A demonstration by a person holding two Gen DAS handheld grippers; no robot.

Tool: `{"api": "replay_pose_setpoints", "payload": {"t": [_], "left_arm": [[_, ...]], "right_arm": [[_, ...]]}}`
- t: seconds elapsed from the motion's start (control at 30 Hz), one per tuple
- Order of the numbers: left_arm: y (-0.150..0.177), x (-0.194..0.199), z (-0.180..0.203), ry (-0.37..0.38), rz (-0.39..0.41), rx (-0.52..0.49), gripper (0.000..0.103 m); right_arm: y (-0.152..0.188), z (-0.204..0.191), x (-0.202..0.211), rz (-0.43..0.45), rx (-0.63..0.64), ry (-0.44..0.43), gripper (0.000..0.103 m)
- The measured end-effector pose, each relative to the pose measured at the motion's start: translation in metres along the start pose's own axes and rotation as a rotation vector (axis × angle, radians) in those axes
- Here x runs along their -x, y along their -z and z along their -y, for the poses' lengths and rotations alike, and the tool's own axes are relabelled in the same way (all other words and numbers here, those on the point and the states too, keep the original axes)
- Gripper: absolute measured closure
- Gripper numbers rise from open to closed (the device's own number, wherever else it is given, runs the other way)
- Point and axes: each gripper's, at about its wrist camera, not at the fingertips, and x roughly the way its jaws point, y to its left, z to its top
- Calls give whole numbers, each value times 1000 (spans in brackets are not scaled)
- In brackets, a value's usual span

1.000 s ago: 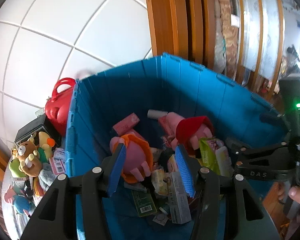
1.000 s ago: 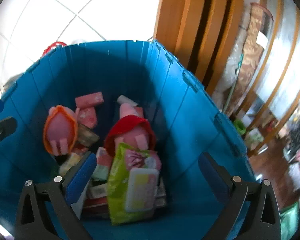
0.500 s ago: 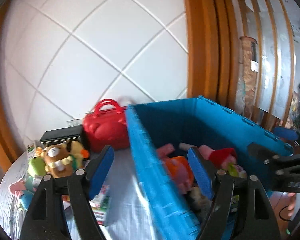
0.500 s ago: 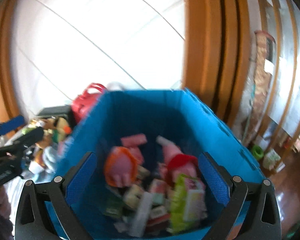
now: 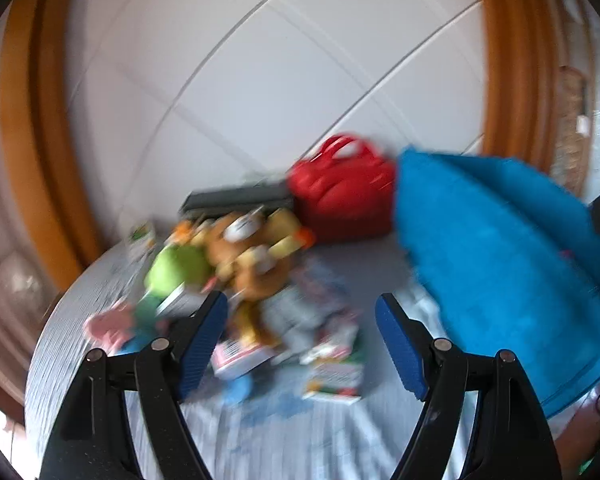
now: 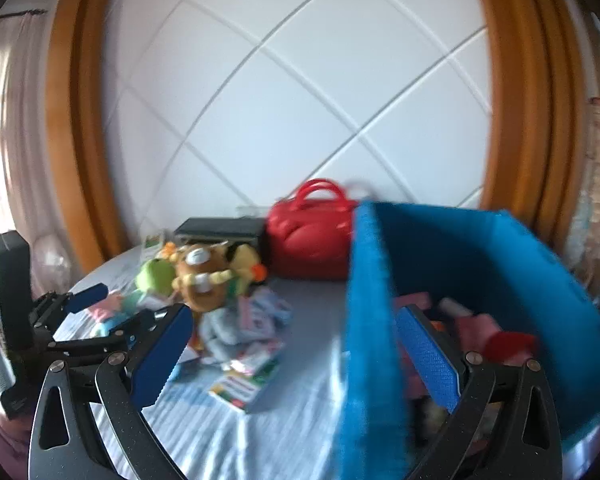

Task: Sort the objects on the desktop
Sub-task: 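Move both grippers back from the bin toward the pile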

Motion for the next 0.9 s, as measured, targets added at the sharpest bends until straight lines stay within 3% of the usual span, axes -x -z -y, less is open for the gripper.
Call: {"api": "replay_pose_setpoints", "payload": {"t": [0.2, 0.37, 0.6, 0.7, 0.9], "left_arm": [[50, -48, -89, -118, -156, 61, 27], [91, -83, -136, -156, -251, 104, 27], [125, -140, -142, -110, -387, 162, 27], [119, -161, -134, -83, -396, 165, 27], [93, -196, -145, -118, -377, 163, 27]], "right_arm": [[23, -30, -62, -125, -39, -21, 0], [55, -32, -124, -283, -83, -1, 0], [93, -25, -193, -448, -77, 32, 0], [103, -18, -214, -499, -97, 31, 0], [110, -7, -249, -547, -126, 28, 0]]}}
